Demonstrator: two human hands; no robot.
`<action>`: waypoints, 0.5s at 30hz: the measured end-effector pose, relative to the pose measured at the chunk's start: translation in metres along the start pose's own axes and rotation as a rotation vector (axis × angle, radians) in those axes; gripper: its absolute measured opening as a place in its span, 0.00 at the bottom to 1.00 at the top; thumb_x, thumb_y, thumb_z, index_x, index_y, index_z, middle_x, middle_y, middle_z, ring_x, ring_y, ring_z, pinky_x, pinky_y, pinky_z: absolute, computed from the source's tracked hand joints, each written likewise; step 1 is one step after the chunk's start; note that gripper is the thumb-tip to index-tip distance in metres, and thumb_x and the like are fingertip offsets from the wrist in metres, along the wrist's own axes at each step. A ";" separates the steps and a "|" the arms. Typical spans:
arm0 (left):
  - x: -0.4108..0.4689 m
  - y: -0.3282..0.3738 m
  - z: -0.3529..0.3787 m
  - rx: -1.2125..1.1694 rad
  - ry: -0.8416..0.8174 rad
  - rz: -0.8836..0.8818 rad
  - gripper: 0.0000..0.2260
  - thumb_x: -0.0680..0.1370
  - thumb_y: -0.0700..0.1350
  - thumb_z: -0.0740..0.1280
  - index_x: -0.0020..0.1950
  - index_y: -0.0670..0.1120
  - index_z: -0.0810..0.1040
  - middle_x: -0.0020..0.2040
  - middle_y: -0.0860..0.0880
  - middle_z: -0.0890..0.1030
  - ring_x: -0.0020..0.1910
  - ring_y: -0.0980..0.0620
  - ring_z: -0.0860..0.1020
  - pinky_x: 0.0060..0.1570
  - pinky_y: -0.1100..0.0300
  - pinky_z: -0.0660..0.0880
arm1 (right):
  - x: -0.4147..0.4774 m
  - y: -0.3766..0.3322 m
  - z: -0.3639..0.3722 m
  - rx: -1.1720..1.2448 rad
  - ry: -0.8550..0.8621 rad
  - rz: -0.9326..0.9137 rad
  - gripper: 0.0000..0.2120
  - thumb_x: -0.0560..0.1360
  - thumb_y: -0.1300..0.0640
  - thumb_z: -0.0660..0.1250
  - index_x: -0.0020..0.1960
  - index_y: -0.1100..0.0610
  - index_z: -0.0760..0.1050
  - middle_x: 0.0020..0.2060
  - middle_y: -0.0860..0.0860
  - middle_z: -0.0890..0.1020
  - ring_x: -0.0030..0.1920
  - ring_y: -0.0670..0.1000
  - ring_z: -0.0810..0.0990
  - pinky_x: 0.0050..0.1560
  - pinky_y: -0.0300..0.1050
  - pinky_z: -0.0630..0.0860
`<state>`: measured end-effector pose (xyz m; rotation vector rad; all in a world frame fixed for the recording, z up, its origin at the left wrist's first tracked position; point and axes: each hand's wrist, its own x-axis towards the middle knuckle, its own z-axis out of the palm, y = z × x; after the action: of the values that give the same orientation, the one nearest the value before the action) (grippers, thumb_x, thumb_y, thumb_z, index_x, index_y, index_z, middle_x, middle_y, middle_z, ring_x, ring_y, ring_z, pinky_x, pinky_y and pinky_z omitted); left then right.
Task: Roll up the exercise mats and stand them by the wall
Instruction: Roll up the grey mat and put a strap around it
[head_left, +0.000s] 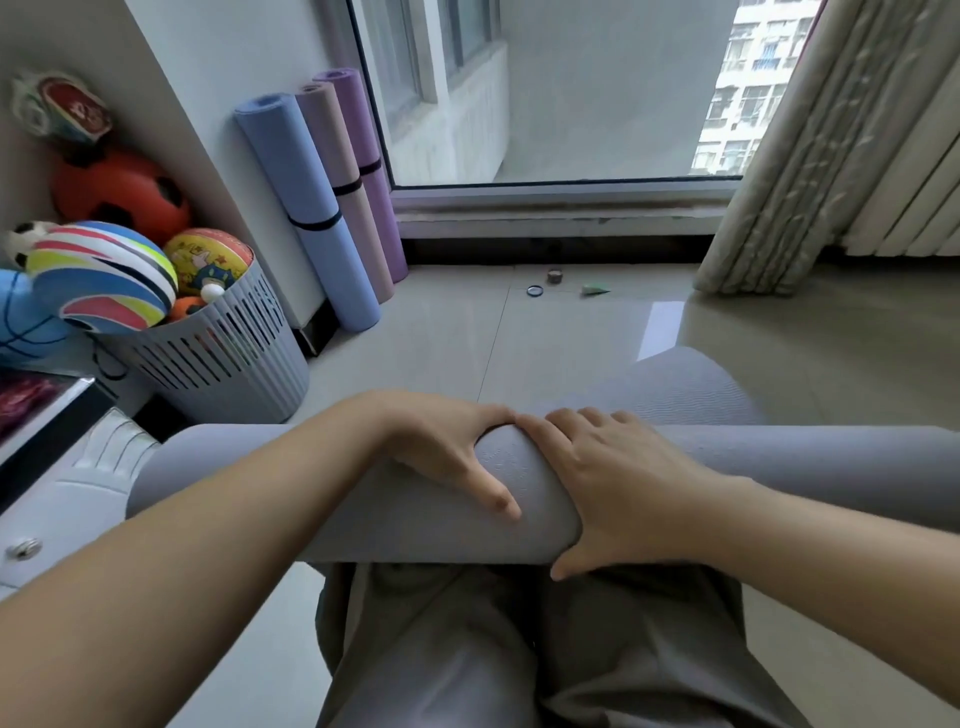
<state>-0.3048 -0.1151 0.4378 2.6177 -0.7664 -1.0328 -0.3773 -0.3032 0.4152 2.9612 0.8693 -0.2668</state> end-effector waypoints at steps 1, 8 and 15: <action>-0.001 0.000 0.001 -0.010 0.046 0.014 0.34 0.65 0.65 0.73 0.68 0.67 0.63 0.60 0.64 0.74 0.58 0.60 0.75 0.59 0.59 0.72 | 0.004 0.005 0.000 0.030 0.004 0.014 0.55 0.59 0.29 0.71 0.75 0.50 0.48 0.62 0.49 0.70 0.60 0.53 0.71 0.59 0.51 0.71; -0.019 -0.005 0.037 0.563 0.468 -0.025 0.47 0.62 0.72 0.65 0.74 0.62 0.46 0.70 0.55 0.66 0.66 0.51 0.67 0.66 0.43 0.62 | 0.025 0.028 -0.005 0.205 0.009 0.033 0.48 0.57 0.32 0.74 0.71 0.45 0.58 0.59 0.46 0.75 0.56 0.49 0.76 0.54 0.45 0.74; -0.033 0.026 -0.003 0.712 0.648 0.028 0.45 0.64 0.69 0.66 0.73 0.59 0.45 0.68 0.50 0.68 0.66 0.46 0.68 0.70 0.39 0.56 | 0.013 0.043 -0.038 0.177 0.195 0.052 0.49 0.55 0.29 0.70 0.70 0.43 0.58 0.59 0.43 0.75 0.57 0.48 0.76 0.53 0.46 0.74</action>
<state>-0.3331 -0.1190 0.4680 3.1852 -1.1199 0.1940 -0.3379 -0.3289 0.4502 3.2121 0.8246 -0.0550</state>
